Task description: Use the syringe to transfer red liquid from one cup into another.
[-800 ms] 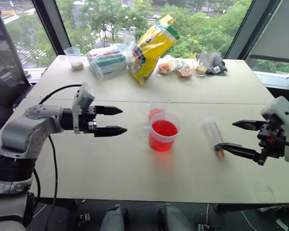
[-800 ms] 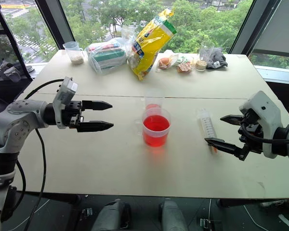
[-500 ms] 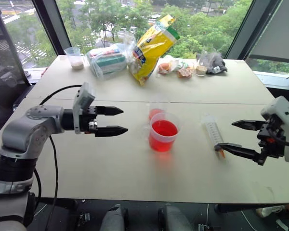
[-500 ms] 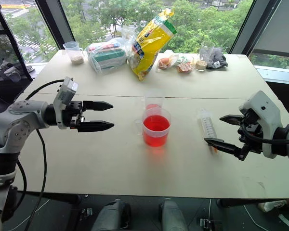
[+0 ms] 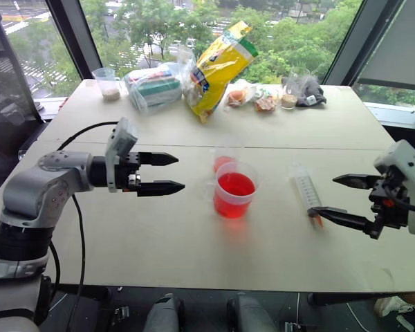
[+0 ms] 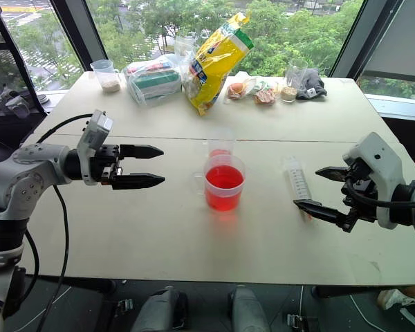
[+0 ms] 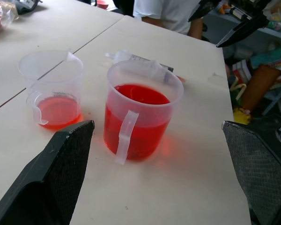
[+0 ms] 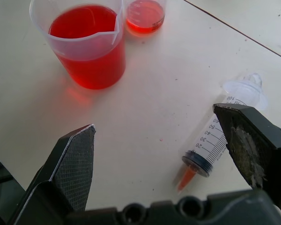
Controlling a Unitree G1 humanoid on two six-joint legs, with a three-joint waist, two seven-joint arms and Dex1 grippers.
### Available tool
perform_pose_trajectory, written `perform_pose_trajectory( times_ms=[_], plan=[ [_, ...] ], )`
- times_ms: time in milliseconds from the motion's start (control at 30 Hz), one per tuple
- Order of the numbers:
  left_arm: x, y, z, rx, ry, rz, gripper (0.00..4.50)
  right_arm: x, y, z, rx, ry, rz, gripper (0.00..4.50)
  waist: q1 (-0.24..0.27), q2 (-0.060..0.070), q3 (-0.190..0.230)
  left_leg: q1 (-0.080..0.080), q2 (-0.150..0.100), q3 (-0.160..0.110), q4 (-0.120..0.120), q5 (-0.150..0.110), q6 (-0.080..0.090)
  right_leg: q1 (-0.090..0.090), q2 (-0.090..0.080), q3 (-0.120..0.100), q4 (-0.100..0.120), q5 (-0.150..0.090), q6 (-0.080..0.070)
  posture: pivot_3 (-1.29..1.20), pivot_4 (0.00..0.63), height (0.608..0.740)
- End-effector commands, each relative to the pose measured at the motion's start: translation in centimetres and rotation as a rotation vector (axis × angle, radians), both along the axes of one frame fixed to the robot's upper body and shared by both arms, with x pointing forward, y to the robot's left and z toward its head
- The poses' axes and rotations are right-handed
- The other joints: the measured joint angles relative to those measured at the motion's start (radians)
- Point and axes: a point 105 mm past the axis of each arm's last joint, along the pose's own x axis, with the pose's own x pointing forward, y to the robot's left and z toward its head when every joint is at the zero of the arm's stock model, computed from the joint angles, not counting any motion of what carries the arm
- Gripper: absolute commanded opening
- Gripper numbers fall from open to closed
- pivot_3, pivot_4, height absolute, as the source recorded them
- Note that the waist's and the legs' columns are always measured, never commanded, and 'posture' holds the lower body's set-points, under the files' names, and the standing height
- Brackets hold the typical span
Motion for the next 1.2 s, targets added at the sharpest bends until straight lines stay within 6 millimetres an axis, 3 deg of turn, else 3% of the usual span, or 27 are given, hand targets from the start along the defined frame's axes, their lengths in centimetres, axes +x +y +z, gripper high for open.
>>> perform_pose_trajectory(
  times_ms=[33,267,667,867,1200],
  plan=[
    [-0.2,0.1,0.9,-0.011,-0.048,-0.010,4.50,0.1,-0.1,0.7,-0.028,-0.019,-0.010,4.41,0.000,0.000,0.000,0.000,0.000,0.000,0.000,0.000,0.000,0.000,0.000,0.000,0.000,0.000,0.000,0.00,0.150,0.740],
    [-0.3,-0.1,0.6,-0.012,-0.049,-0.011,4.50,3.0,-2.4,0.3,-0.056,0.104,-0.157,4.41,-0.005,0.000,0.000,0.000,0.000,0.001,0.001,0.000,0.000,0.000,0.000,0.001,0.000,-0.001,-0.003,0.00,0.150,0.740],
    [-0.5,-0.9,0.0,-0.038,-0.061,-0.004,4.50,13.0,-3.5,-3.4,0.099,0.395,-0.550,4.41,-0.006,0.001,0.000,-0.001,0.000,0.003,0.000,0.000,0.000,-0.004,0.000,0.002,0.002,0.000,-0.002,0.00,0.150,0.740],
    [-0.8,-0.7,-0.3,-0.039,-0.071,0.027,4.50,15.0,-3.9,-5.7,0.043,0.467,-0.631,4.41,0.001,0.001,0.000,-0.003,0.000,0.004,-0.001,0.000,0.001,-0.004,0.000,0.002,0.000,0.001,0.001,0.00,0.150,0.740],
    [-1.0,-0.6,-0.4,-0.043,-0.076,0.055,4.50,16.2,-3.4,-8.4,-0.016,0.537,-0.653,4.41,-0.006,0.001,0.000,-0.002,0.000,0.004,-0.001,0.000,0.000,-0.004,0.000,0.002,0.003,0.001,0.001,0.00,0.150,0.740]
  ],
)
